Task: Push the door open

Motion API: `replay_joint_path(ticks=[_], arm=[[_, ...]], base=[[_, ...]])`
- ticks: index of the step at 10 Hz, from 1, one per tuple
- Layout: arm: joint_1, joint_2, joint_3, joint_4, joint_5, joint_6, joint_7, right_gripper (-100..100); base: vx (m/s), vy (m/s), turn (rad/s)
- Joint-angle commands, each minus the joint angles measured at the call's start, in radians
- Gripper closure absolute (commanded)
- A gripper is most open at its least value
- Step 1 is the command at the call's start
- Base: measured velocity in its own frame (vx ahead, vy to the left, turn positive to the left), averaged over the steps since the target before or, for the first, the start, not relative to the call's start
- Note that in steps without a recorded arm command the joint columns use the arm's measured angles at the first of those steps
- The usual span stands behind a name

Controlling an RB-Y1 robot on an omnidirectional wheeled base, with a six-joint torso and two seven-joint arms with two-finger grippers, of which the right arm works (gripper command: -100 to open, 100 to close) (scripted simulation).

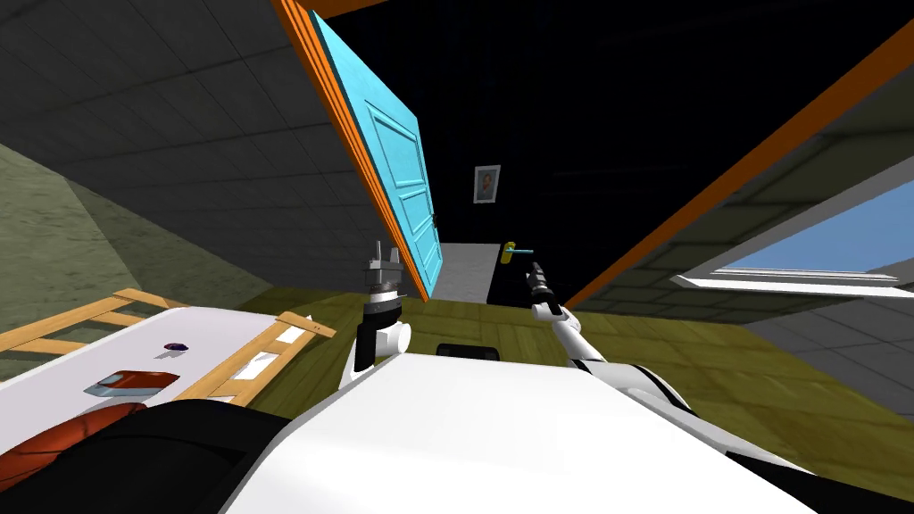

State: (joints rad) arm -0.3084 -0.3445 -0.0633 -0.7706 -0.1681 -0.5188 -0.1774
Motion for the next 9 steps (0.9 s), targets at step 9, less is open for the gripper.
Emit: replay_joint_path(ticks=[9], arm=[[-0.1, -0.04, -0.006, 0.189, -0.008, -0.006, -0.024, -100]], base=[[-0.013, -0.058, 0.145]])
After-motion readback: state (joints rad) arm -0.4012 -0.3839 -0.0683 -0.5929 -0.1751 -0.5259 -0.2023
